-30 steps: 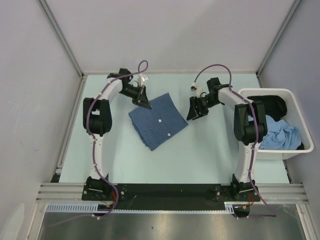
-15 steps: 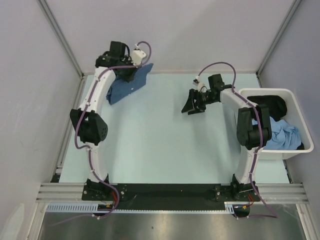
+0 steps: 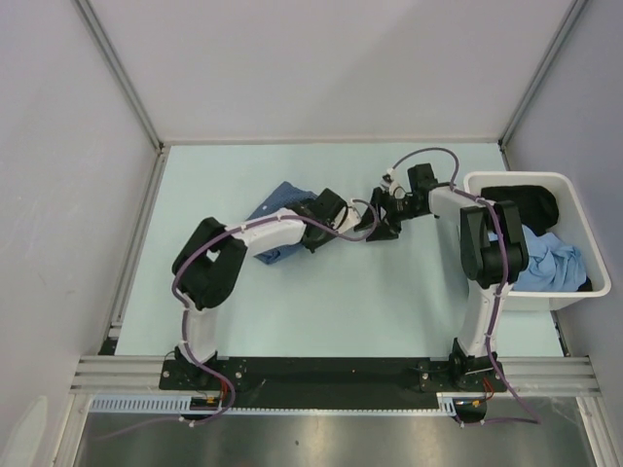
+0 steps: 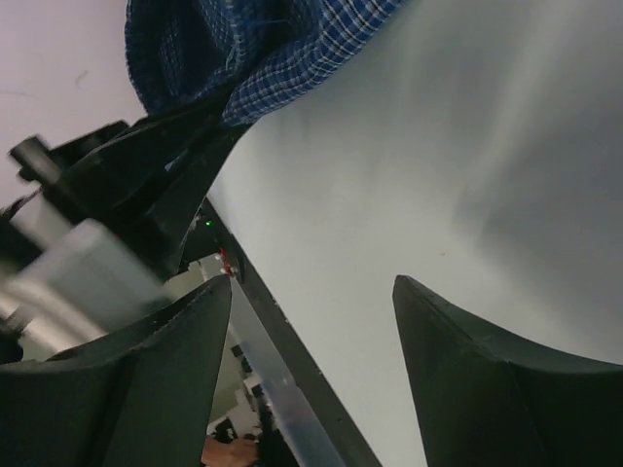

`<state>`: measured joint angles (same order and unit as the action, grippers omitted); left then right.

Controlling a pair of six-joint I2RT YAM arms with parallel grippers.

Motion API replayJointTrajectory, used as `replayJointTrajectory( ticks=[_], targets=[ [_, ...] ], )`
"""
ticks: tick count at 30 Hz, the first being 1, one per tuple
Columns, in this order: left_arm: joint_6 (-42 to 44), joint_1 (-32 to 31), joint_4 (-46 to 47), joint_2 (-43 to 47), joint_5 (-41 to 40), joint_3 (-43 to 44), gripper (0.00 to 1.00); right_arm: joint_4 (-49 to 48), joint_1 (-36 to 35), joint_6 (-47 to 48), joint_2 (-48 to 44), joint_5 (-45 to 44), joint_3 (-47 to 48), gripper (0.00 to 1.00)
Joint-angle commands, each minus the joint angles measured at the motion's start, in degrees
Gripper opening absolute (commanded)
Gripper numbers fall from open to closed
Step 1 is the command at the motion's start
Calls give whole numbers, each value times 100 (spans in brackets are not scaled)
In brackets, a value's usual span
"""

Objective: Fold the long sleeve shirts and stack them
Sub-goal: Fold the shirt

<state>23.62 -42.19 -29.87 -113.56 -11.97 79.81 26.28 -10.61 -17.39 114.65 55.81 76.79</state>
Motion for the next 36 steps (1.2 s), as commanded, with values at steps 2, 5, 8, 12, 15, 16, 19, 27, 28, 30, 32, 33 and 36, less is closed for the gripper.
replayJointTrajectory(
  ticks=[2, 5, 8, 12, 15, 16, 19, 27, 28, 30, 32, 33, 36],
  targets=[
    [-955, -579, 526, 334, 211, -106, 4, -466, 50, -687, -30, 176, -595, 75],
    [-1104, -746, 228, 553, 659, -123, 34, -475, 59, -766, 22, 167, -710, 77],
    [-1157, -773, -88, 1070, 1783, -115, 69, -624, 59, -932, 118, 167, -675, 80],
    [-1236, -607, -432, 1827, 2916, -1, 80, -747, -19, -1100, 180, 149, -701, 82],
    [-1237, 102, -502, 2345, 3603, -158, 78, -1062, -160, -1458, 128, 184, -885, 83],
    [-1202, 324, -537, 2434, 3840, -202, 77, -1186, -204, -1582, 128, 184, -929, 84],
    [-1017, 1211, -608, 2602, 4026, -343, 75, -1993, -406, -2311, 66, 132, -1157, 84],
    [-1524, 2960, -512, 2250, 4325, -641, 74, -4102, -933, -3964, 49, -605, -1852, 91],
    [-1648, 3058, -424, 2242, 4343, -738, 73, -4140, -995, -4122, 110, -920, -1887, 91],
    [-1868, 3252, -161, 2294, 4344, -1010, 72, -4228, -1136, -4272, 198, -1177, -1896, 89],
    [-1913, 3305, 111, 2425, 4264, -1273, 72, -4202, -1232, -4335, 320, -1519, -1888, 81],
    [-1887, 3340, 165, 2452, 4229, -1336, 72, -4175, -1233, -4308, 356, -1634, -1887, 79],
    [-1782, 3358, 192, 2514, 4133, -1459, 72, -4246, -1224, -4212, 531, -1705, -1852, 61]
  ],
)
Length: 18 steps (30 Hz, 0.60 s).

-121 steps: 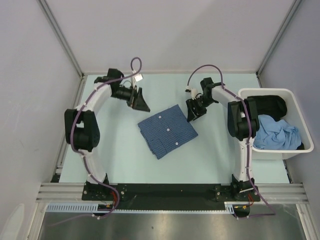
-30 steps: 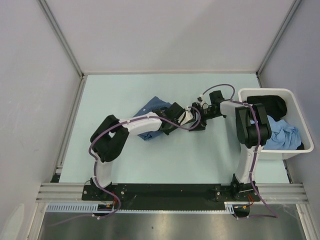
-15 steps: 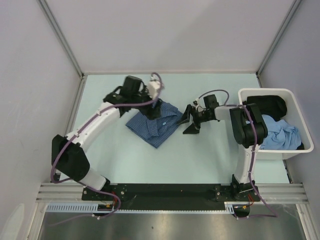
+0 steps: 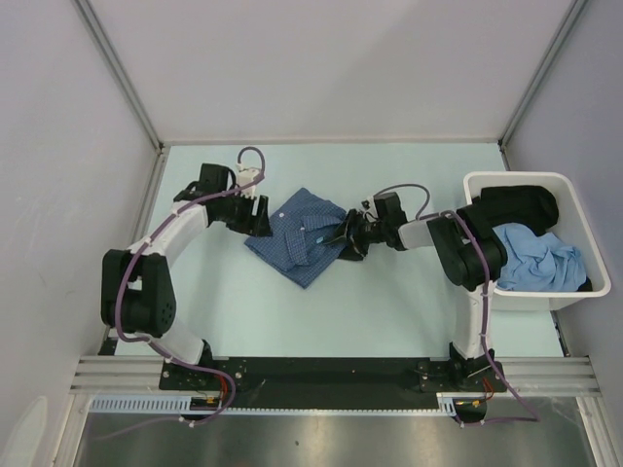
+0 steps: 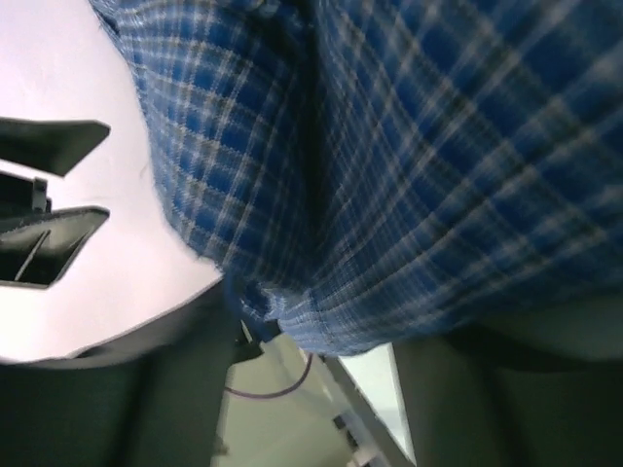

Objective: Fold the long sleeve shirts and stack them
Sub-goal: Fold the shirt

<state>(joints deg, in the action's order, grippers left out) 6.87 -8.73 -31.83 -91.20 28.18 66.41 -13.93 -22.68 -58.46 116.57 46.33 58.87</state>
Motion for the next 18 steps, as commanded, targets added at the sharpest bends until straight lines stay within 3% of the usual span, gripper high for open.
replayJointTrajectory(
  ticks=[1, 5, 7, 10, 12, 13, 15, 16, 18],
  targets=[
    [-99, 29, 371, 278, 135, -137, 72, -146, -17, -18, 348, -774, -43, 48],
    [-64, 91, 423, 322, 310, -339, 73, 417, 114, 834, 313, -696, 107, 15],
    [7, 126, 502, 383, 415, -409, 73, 1055, 202, 1895, 383, -414, 474, 0],
    [191, 205, 451, 261, 765, -392, 73, 2303, 342, 3267, 559, 235, 1028, 0],
    [314, 310, 337, 147, 1021, -243, 72, 3961, 352, 4442, 743, 709, 1467, 0],
    [332, 337, 223, 42, 1240, -199, 72, 4604, 343, 5805, 996, 746, 2052, 0],
    [464, 390, 56, -29, 1426, -85, 71, 6702, 325, 7288, 1340, 704, 2722, 0],
    [516, 398, 11, -30, 1488, -67, 71, 7268, 325, 8557, 1655, 607, 3248, 0],
    [639, 416, -112, 5, 1637, -84, 70, 8999, 299, 9707, 2078, 203, 3909, 0]
  ],
)
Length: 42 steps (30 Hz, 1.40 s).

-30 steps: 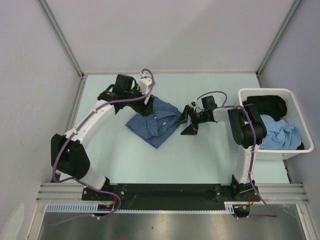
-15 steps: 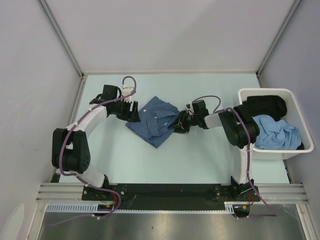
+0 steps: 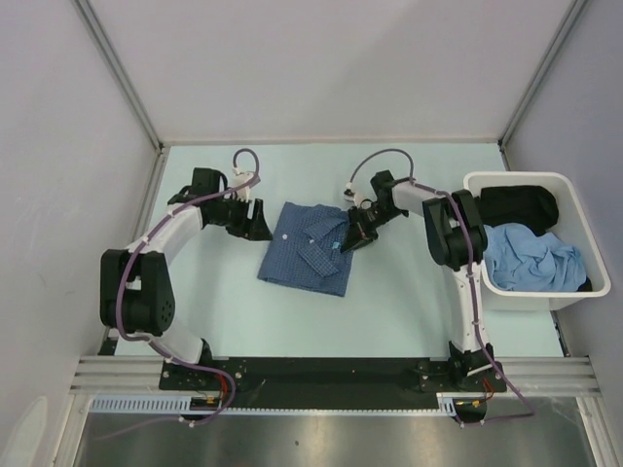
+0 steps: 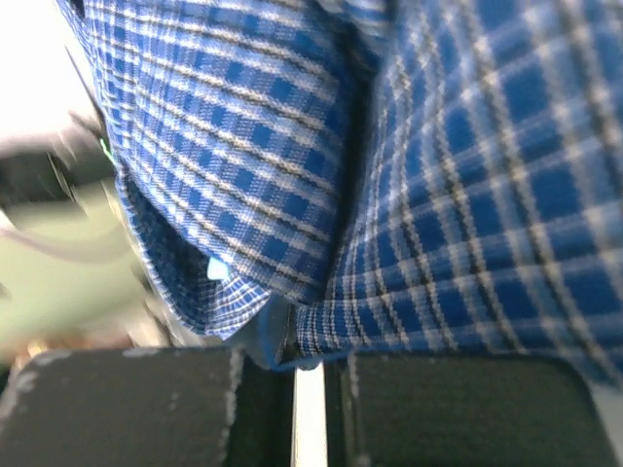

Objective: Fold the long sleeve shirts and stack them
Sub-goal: Fold the shirt

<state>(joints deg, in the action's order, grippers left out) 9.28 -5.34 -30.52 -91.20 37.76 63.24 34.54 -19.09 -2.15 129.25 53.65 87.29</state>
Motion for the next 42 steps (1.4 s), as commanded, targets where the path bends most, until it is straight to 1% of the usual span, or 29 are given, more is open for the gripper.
replayJointTrajectory(
  ticks=[1, 2, 3, 4, 5, 6, 7, 8, 10, 11, 13, 14, 15, 16, 17, 18, 22, 24, 25, 28, 31, 32, 33, 34, 36, 37, 38, 42],
  targets=[
    [434, 77, -252, 110, 706, 145, 70, 4609, -68, 4900, 1134, -670, 1645, 0],
    [461, 86, -244, 155, 715, 92, 70, 5232, -129, 5239, 1250, -1046, 1921, 0],
    [487, 86, -287, 190, 742, 40, 70, 5238, -156, 5304, 1295, -1293, 2089, 0],
    [522, 112, -314, 234, 777, -65, 70, 5229, -200, 5765, 1261, -1487, 2395, 0],
    [540, 121, -340, 304, 777, -110, 71, 5229, -348, 5987, 1269, -1976, 2520, 0],
    [523, 139, -384, 322, 794, -154, 71, 5229, -480, 6199, 1278, -2242, 2617, 0],
    [470, 200, -410, 357, 795, -241, 71, 5220, -577, 6505, 1287, -2488, 2662, 0],
    [444, 244, -419, 409, 847, -286, 71, 5229, -804, 7074, 1252, -2856, 2653, 0],
    [365, 367, -419, 471, 856, -443, 71, 5229, -973, 7631, 1243, -3105, 2662, 0],
    [347, 411, -419, 506, 847, -497, 71, 5220, -1061, 7912, 1356, -3237, 2906, 0],
    [390, 499, -489, 612, 839, -663, 70, 5220, -1272, 8360, 1383, -3369, 3031, 0],
    [391, 517, -507, 664, 821, -734, 70, 5220, -1351, 8833, 1401, -3526, 3153, 0],
    [399, 517, -490, 778, 786, -813, 70, 5220, -1508, 8977, 1445, -3580, 3259, 0],
    [347, 708, -490, 840, 777, -970, 70, 5229, -1588, 9213, 1462, -3642, 3312, 0],
    [303, 762, -429, 884, 760, -1059, 70, 5220, -1658, 9459, 1463, -3738, 3339, 0],
    [259, 824, -402, 954, 777, -1147, 70, 5220, -1807, 9914, 1480, -3774, 3382, 0],
    [13, 1140, -305, 920, 847, -1402, 68, 5229, -2194, 10796, 1647, -4255, 3505, 0],
    [30, 1158, -279, 885, 847, -1394, 67, 5168, -2283, 11112, 1708, -4301, 3654, 0],
    [48, 1150, -279, 832, 856, -1394, 67, 4985, -2344, 11357, 1709, -4327, 3777, 0],
    [30, 1158, -261, 587, 917, -1368, 66, 4511, -2423, 11657, 1648, -4476, 3910, 2],
    [-57, 1150, -209, 323, 1102, -1288, 66, 3956, -2502, 11615, 1403, -4486, 3823, 9],
    [-84, 1150, -165, 148, 1224, -1245, 66, 3815, -2512, 11493, 1314, -4425, 3787, 21],
    [-101, 1158, -121, 68, 1303, -1114, 66, 3527, -2520, 11352, 1217, -4363, 3752, 29],
    [-110, 1150, -60, -11, 1374, -1043, 66, 3324, -2529, 10951, 973, -4250, 3604, 36],
    [-137, 1150, 55, -178, 1480, -798, 66, 2789, -2512, 10579, 708, -4179, 3454, 41],
    [-119, 1141, 134, -240, 1524, -692, 66, 2673, -2486, 10386, 585, -4161, 3401, 44],
    [-119, 1123, 152, -388, 1585, -577, 63, 2602, -2424, 10045, 357, -4152, 3331, 45],
    [30, 808, 134, -750, 1674, 46, 61, 2426, -2196, 9393, -136, -4143, 3129, 47]
  ],
)
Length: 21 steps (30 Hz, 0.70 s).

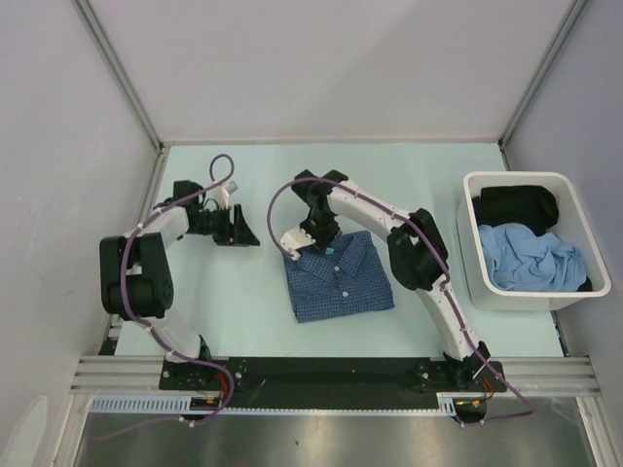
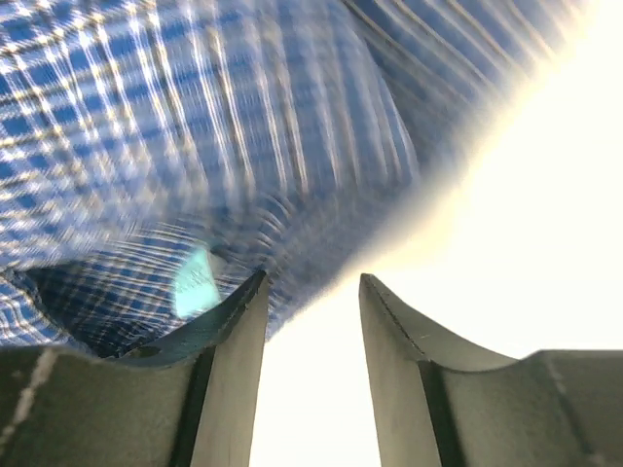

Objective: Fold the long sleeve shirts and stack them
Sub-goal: Fold the shirt

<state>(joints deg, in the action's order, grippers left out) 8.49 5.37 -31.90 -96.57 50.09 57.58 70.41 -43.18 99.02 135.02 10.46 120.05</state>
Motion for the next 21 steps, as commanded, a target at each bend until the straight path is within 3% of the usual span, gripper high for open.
replayJointTrajectory(
  ticks=[1, 8, 17, 21],
  targets=[
    [126, -360, 289, -282, 432, 692, 61, -1222, 257, -840, -818, 158, -235, 50],
    [-453, -1010, 852, -810, 89, 1009, 62, -1601, 828, -2675, -1461, 413, -781, 56],
    [-77, -1705, 71, -1284, -623, 1045, 60, -644, 2216, -5936, -1602, 2738, -825, 54],
    [-58, -1785, -44, -1600, -544, 1167, 47, -651, 2779, -6913, -1707, 3532, -1588, 53]
  ],
)
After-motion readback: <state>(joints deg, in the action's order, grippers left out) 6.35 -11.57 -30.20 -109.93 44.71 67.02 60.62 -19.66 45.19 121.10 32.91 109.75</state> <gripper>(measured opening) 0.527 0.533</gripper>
